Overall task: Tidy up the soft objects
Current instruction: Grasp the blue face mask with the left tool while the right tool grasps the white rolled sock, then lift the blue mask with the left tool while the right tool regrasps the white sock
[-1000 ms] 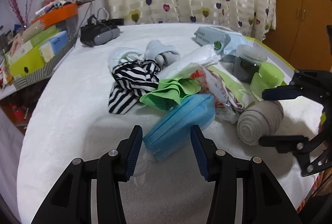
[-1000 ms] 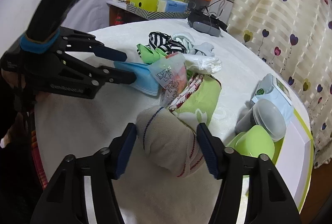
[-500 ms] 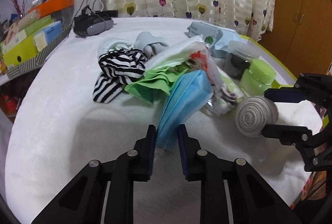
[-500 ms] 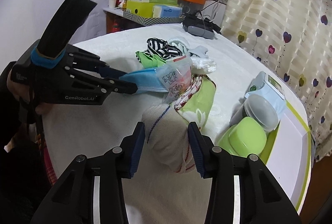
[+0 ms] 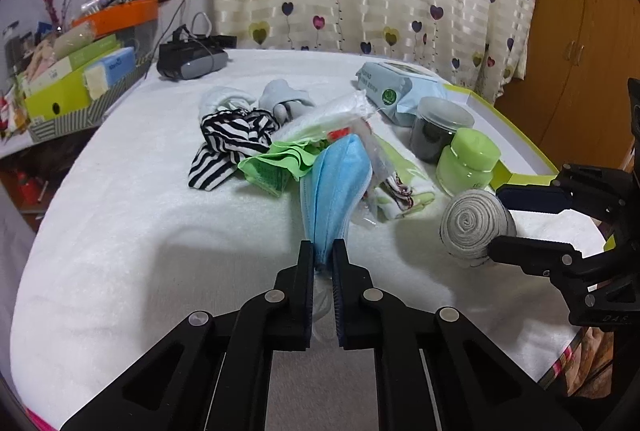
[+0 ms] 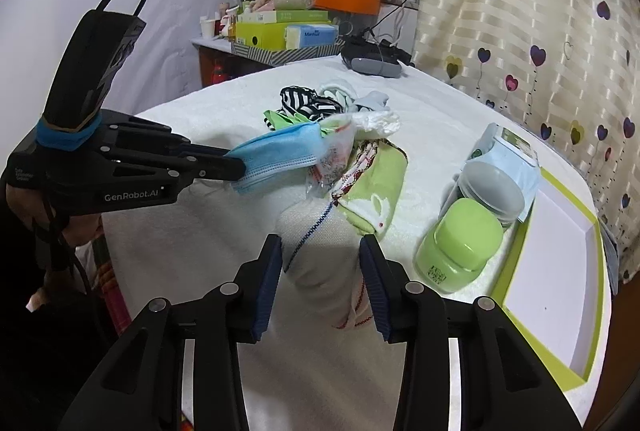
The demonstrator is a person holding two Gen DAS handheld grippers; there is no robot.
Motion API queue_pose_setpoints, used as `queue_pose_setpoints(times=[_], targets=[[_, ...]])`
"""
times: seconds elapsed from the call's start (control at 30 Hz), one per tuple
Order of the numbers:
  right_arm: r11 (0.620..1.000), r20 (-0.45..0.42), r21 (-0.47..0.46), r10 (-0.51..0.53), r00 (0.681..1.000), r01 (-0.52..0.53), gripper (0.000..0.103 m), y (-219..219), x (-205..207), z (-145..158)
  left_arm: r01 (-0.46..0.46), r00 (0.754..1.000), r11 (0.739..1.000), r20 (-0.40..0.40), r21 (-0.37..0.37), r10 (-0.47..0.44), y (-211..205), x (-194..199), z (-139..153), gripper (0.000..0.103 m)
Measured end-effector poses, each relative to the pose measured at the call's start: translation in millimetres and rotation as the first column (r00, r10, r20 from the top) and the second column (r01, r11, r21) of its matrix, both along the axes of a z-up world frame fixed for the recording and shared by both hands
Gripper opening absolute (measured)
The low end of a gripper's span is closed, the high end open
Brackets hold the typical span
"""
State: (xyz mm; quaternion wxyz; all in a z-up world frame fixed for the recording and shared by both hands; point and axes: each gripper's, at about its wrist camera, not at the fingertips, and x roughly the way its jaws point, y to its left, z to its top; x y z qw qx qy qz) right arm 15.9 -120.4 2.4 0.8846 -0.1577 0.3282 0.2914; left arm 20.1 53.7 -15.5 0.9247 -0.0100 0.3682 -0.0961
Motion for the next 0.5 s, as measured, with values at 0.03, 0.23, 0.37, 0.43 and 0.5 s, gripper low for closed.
queue_pose_setpoints(times=[0.03,0.23,0.37,0.43,0.5], targets=[[1.000,0.001,0.002,-0.001,1.000,0.001,0.041,-0.9,-1.4,0.5,-0.002,1.000,1.000,-0.001,0.000,0.002,-0.7,-1.5,0.2,0.007],[0.999,0.024,0.037,-0.028,0.999,0.028,0.019,-9.8,-7.8,9.5,-0.010,1.000,1.000,0.026,-0.006,0.010,-2.0,-16.5,10.8,0.007],[0.999,0.015,0.024,-0.025,1.000,0.025,0.017,-12.1,-6.0,7.5,-0.014,0.999,1.000,0.036,-0.001,0.014,-5.4,-20.0,15.7,0.007],[1.000,-0.004,0.003,-0.010,1.000,0.010,0.017,-11.7,-4.7,1.8,-0.010,0.999,1.000,0.033,0.002,0.010,-6.2,-20.3,15.2,0.007],[1.000,0.004,-0.010,-0.002,1.000,0.002,0.023,-11.6,-5.5,-1.9,-0.012,1.000,1.000,0.027,0.004,0.012,-6.6,-20.2,13.1,0.007]])
